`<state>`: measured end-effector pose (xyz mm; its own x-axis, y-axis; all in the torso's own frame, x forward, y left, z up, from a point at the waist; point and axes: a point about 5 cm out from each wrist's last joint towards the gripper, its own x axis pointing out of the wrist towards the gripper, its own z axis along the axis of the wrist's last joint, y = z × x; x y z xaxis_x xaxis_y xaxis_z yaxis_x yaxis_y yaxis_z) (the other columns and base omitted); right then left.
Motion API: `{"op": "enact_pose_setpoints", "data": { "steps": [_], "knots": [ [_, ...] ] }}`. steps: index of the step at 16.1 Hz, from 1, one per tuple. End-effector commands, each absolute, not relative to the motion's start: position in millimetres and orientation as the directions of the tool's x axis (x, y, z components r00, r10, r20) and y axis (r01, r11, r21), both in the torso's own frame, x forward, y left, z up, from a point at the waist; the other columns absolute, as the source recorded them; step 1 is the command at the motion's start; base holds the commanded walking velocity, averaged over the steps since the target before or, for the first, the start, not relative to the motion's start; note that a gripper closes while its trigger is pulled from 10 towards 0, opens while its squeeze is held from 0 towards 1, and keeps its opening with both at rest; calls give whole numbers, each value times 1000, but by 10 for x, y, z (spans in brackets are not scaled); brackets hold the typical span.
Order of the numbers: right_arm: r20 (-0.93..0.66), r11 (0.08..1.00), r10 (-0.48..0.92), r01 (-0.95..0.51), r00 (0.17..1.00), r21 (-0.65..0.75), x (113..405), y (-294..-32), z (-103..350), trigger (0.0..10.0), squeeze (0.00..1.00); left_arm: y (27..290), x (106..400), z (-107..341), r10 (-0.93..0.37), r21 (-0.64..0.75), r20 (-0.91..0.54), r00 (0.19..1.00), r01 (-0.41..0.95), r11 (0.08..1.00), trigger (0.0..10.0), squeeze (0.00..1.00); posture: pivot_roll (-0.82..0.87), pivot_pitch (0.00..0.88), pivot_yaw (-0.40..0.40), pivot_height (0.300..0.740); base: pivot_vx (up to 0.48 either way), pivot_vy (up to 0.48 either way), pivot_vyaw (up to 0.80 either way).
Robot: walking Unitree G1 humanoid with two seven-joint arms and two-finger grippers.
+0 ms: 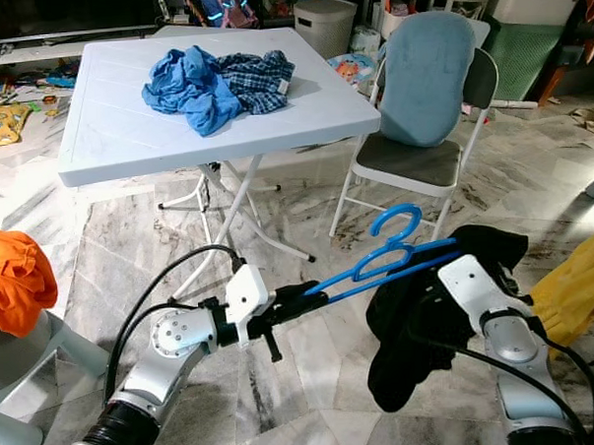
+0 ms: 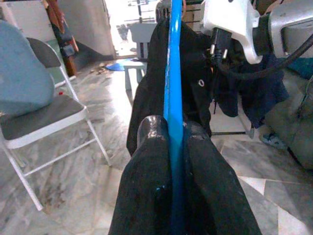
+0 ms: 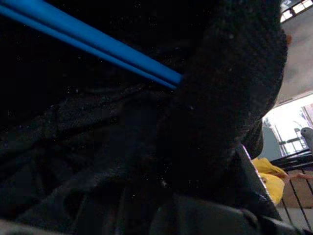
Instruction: Hang hanger
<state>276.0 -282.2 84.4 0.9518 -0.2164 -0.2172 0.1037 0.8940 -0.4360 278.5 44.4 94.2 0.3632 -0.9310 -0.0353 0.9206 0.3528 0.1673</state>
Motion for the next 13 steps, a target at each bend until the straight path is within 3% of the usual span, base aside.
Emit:
{"op": "enact_pose_setpoints", "data": {
  "steps": [1, 9, 11, 13],
  "knots": [
    [-188, 890, -229, 127, 955, -438, 2746, -2892, 922, 0, 0, 430, 2865, 1116, -925, 213, 29, 379, 902, 377, 0, 0, -5, 0, -71, 740, 0, 0, 0],
    [-75, 950, -213, 188, 974, -250, 2795, -2892, 1222, 0, 0, 483, 2824, 1014, -919, 233, -20, 393, 896, 378, 0, 0, -8, 0, -72, 740, 0, 0, 0],
    [29, 935, -343, 344, 939, -91, 2951, -2964, 1492, 0, 0, 503, 2756, 979, -934, 214, -34, 356, 915, 341, 0, 0, -10, 0, -73, 740, 0, 0, 0],
    [41, 915, -400, 402, 915, -29, 3120, -2936, 1594, 0, 0, 506, 2713, 953, -947, 171, -47, 317, 937, 305, 0, 0, -4, 0, -77, 740, 0, 0, 0]
  ]
}}
